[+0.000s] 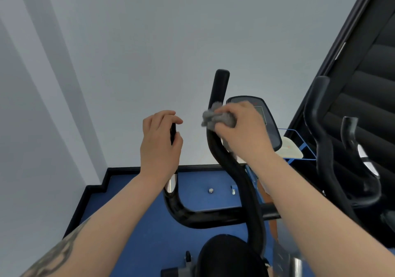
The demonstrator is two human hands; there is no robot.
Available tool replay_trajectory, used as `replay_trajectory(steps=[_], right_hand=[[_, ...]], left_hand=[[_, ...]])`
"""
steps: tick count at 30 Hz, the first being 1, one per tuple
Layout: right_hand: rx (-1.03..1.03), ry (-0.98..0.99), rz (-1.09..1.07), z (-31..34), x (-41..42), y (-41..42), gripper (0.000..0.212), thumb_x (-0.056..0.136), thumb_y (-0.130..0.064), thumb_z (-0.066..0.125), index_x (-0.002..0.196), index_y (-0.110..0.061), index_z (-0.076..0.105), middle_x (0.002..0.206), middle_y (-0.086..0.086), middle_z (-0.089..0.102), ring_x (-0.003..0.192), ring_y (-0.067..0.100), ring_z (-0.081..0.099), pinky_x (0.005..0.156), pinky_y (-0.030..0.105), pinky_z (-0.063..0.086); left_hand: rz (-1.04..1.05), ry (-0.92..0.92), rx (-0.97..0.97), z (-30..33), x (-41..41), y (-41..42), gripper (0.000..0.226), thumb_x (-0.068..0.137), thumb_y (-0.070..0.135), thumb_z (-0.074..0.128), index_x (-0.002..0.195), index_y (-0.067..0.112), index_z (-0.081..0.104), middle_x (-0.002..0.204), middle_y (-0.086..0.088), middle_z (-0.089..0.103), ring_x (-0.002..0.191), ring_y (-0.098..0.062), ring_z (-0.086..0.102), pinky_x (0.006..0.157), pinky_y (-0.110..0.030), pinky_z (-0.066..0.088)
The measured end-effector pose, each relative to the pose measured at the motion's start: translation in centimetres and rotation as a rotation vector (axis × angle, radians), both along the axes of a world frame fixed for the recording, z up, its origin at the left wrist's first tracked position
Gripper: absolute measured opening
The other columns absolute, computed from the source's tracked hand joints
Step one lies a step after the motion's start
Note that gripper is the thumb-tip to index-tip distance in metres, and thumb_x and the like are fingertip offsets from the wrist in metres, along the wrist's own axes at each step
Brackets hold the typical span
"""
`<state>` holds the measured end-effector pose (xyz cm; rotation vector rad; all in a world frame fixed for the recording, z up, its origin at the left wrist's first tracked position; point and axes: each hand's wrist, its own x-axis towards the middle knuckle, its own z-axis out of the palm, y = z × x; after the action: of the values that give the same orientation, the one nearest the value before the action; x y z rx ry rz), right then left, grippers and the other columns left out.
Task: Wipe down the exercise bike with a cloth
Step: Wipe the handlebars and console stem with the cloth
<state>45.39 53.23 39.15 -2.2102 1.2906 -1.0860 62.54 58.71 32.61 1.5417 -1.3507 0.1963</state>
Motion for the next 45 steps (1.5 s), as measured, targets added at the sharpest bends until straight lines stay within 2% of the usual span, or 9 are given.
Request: replay_trajectory(steps=[5, 12, 15, 20, 24, 31, 34, 37, 45], right_hand=[[0.003, -0.095, 0.124, -2.7, -0.3, 1.9, 0.031, 0.088, -0.015, 0.067, 0.116, -0.028, 0.064, 0.119, -0.008, 0.055, 0.103, -0.001, 0.053, 0.085, 0.002, 0.034], [0.179, -0.33, 0.208, -1.4, -1.5, 0.2, 0.033, 0.087, -0.006, 0.066, 0.115, -0.024, 0.065, 0.109, -0.008, 0.067, 0.1, -0.001, 0.06, 0.087, 0.015, 0.048], [0.17, -0.251, 0.194, -3.3, -1.4, 1.6, 0.038, 0.091, -0.01, 0.064, 0.124, -0.026, 0.061, 0.122, -0.01, 0.062, 0.113, 0.002, 0.056, 0.098, 0.017, 0.042], [0.22, -0.101, 0.232, -1.5, -4.3, 0.5, 0.034, 0.088, -0.012, 0.066, 0.117, -0.031, 0.067, 0.108, -0.015, 0.067, 0.098, -0.008, 0.059, 0.081, 0.007, 0.043], [0.096, -0.182, 0.213, -2.2, -0.9, 2.0, 0.039, 0.092, -0.006, 0.061, 0.128, -0.021, 0.061, 0.124, -0.002, 0.057, 0.114, 0.008, 0.054, 0.1, 0.021, 0.042], [-0.028, -0.108, 0.14, -1.6, -2.3, 0.8, 0.044, 0.089, -0.017, 0.067, 0.13, -0.03, 0.058, 0.113, -0.003, 0.047, 0.099, -0.005, 0.047, 0.094, 0.004, 0.033], [-0.099, -0.143, 0.118, -0.5, 0.3, -0.2, 0.045, 0.09, -0.015, 0.066, 0.132, -0.025, 0.057, 0.12, 0.001, 0.042, 0.109, 0.01, 0.047, 0.099, 0.016, 0.036], [-0.194, 0.178, 0.064, -2.3, 1.4, 0.5, 0.042, 0.092, -0.017, 0.063, 0.133, -0.026, 0.056, 0.127, 0.005, 0.041, 0.113, 0.022, 0.042, 0.091, 0.035, 0.046], [-0.397, 0.191, 0.006, 2.1, 2.5, -1.6, 0.045, 0.092, -0.018, 0.063, 0.135, -0.022, 0.052, 0.122, 0.009, 0.041, 0.111, 0.024, 0.043, 0.08, 0.041, 0.053]], left_hand=[[-0.005, 0.001, -0.002, 0.0, 0.1, 0.0, 0.033, 0.083, 0.001, 0.057, 0.105, 0.025, 0.059, 0.122, 0.016, 0.052, 0.115, -0.001, 0.03, 0.078, 0.004, 0.029], [-0.005, 0.003, -0.011, 0.1, 0.0, 0.0, 0.033, 0.081, -0.002, 0.057, 0.104, 0.022, 0.06, 0.12, 0.012, 0.054, 0.114, -0.003, 0.03, 0.079, 0.007, 0.025], [-0.004, -0.003, -0.007, 0.2, 0.0, 0.0, 0.033, 0.08, -0.002, 0.057, 0.103, 0.021, 0.06, 0.12, 0.01, 0.054, 0.114, -0.004, 0.03, 0.078, 0.006, 0.025], [-0.01, 0.003, -0.001, 0.2, -0.1, 0.1, 0.033, 0.081, -0.002, 0.057, 0.104, 0.021, 0.06, 0.121, 0.01, 0.054, 0.116, -0.007, 0.032, 0.078, 0.007, 0.026], [-0.007, -0.014, 0.009, 0.2, 0.0, 0.2, 0.032, 0.082, -0.001, 0.056, 0.105, 0.02, 0.06, 0.122, 0.009, 0.053, 0.115, -0.007, 0.032, 0.078, 0.007, 0.025], [-0.001, -0.013, 0.004, 0.3, -0.1, 0.1, 0.031, 0.082, -0.002, 0.057, 0.104, 0.02, 0.06, 0.122, 0.009, 0.054, 0.113, -0.002, 0.029, 0.077, 0.006, 0.026], [0.005, -0.012, 0.007, 0.3, -0.1, 0.1, 0.031, 0.082, -0.001, 0.057, 0.104, 0.02, 0.06, 0.122, 0.01, 0.054, 0.113, -0.001, 0.028, 0.077, 0.006, 0.027], [0.003, -0.025, 0.013, 0.3, -0.1, 0.1, 0.03, 0.082, 0.0, 0.058, 0.104, 0.021, 0.059, 0.122, 0.01, 0.054, 0.113, 0.0, 0.027, 0.078, 0.006, 0.027], [0.009, -0.042, 0.01, 0.1, 0.1, 0.1, 0.031, 0.083, 0.002, 0.058, 0.104, 0.024, 0.058, 0.123, 0.014, 0.052, 0.117, -0.006, 0.034, 0.065, -0.007, 0.031]])
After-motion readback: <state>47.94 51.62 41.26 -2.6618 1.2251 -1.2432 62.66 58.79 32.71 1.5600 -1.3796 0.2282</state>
